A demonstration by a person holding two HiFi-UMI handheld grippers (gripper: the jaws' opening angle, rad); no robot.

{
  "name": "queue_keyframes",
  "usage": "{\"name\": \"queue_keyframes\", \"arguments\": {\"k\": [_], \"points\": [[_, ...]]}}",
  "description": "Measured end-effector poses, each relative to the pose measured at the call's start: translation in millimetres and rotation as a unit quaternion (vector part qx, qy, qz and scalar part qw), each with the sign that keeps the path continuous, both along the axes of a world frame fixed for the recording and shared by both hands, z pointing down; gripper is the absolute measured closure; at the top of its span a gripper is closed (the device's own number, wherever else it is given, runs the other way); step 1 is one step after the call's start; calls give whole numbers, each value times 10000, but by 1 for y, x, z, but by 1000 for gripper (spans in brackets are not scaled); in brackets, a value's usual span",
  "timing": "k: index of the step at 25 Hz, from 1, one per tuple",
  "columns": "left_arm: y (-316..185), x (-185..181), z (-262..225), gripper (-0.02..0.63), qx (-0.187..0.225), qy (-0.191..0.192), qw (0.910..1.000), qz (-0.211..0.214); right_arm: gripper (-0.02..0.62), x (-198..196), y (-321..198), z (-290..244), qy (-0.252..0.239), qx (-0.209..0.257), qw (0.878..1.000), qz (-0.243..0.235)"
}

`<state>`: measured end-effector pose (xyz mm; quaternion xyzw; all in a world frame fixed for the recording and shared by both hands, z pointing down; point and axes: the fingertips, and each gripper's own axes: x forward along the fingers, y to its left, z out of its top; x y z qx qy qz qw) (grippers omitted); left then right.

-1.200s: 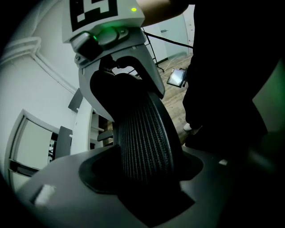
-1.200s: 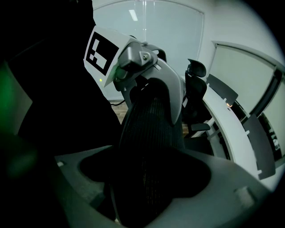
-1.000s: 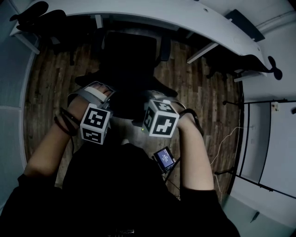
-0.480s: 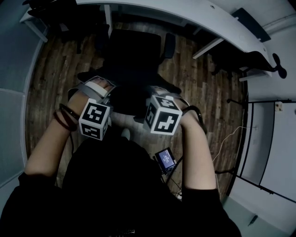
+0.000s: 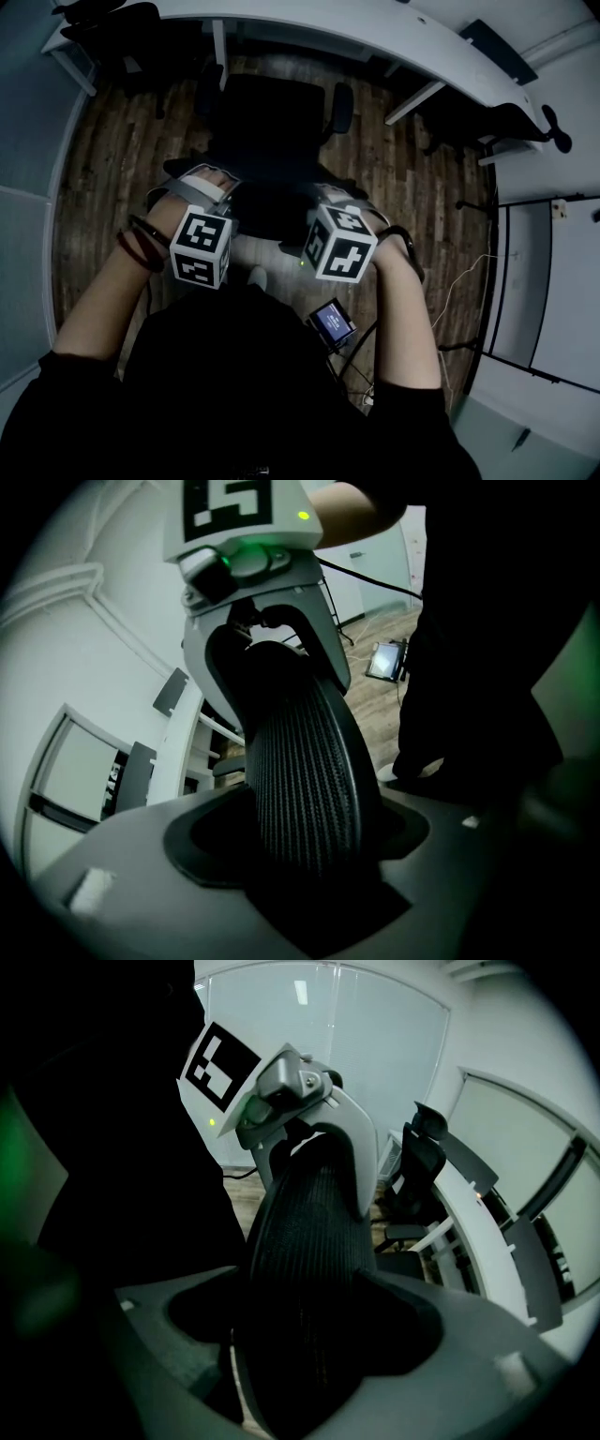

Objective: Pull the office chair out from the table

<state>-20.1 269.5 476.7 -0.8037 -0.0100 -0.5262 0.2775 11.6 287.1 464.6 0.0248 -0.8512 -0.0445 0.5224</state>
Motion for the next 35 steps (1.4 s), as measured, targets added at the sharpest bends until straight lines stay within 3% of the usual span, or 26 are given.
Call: {"name": "queue_keyframes", "arguments": {"k": [3, 5, 7, 8, 9, 10, 11, 12, 14, 15, 16, 17, 19, 20, 24, 26, 29, 31, 35], "points": [[12, -7, -24, 255, -401, 573, 9973, -204, 218, -1, 7, -16, -168, 80, 9992, 350], [16, -16, -49, 270, -622, 982, 9927, -331, 218, -4, 16, -44, -643, 29, 9964, 560], [18, -23, -81, 334, -850, 1617, 9818, -508, 218, -5, 20, -78, -1365, 144, 9871, 821], [18, -24, -101, 396, -1014, 2127, 9696, -659, 221, -4, 15, -98, -1801, 290, 9776, 1054], [17, -24, -124, 465, -1200, 2748, 9501, -861, 264, -1, 7, -118, -2284, 465, 9624, 1393], [12, -24, -148, 513, -1386, 3435, 9221, -1121, 404, 2, -2, -138, -2772, 628, 9416, 1803], [4, -25, -170, 560, -1564, 4116, 8860, -1456, 537, 6, -12, -155, -3204, 773, 9179, 2208], [-6, -28, -188, 600, -1740, 4721, 8443, -1846, 594, 9, -19, -169, -3559, 919, 8941, 2557], [-21, -37, -209, 600, -2070, 5612, 7616, -2492, 594, 16, -28, -186, -4067, 1184, 8499, 3133], [-25, -41, -213, 600, -2201, 5903, 7294, -2667, 594, 20, -30, -189, -4251, 1225, 8297, 3404], [-26, -44, -215, 600, -2285, 6089, 7073, -2771, 594, 23, -32, -190, -4415, 1184, 8112, 3648], [-26, -46, -216, 600, -2318, 6181, 6951, -2847, 595, 25, -33, -190, -4571, 1096, 7947, 3840], [-25, -53, -213, 600, -2328, 6192, 6882, -2980, 594, 23, -34, -192, -4791, 982, 7722, 4055], [-26, -55, -211, 600, -2349, 6169, 6872, -3034, 594, 22, -33, -193, -4831, 987, 7674, 4098], [-26, -62, -205, 600, -2408, 6072, 6876, -3171, 594, 15, -30, -197, -4791, 1070, 7698, 4081], [-25, -64, -204, 600, -2330, 5982, 6990, -3151, 594, 11, -31, -198, -4721, 1126, 7744, 4059], [-20, -64, -202, 600, -2111, 5804, 7280, -2977, 595, 5, -30, -198, -4620, 1171, 7815, 4026], [-17, -63, -201, 600, -2045, 5705, 7421, -2863, 595, -1, -30, -198, -4599, 1158, 7852, 3980], [-12, -58, -195, 600, -2103, 5604, 7521, -2757, 594, -8, -28, -194, -4534, 1144, 7933, 3899]]}}
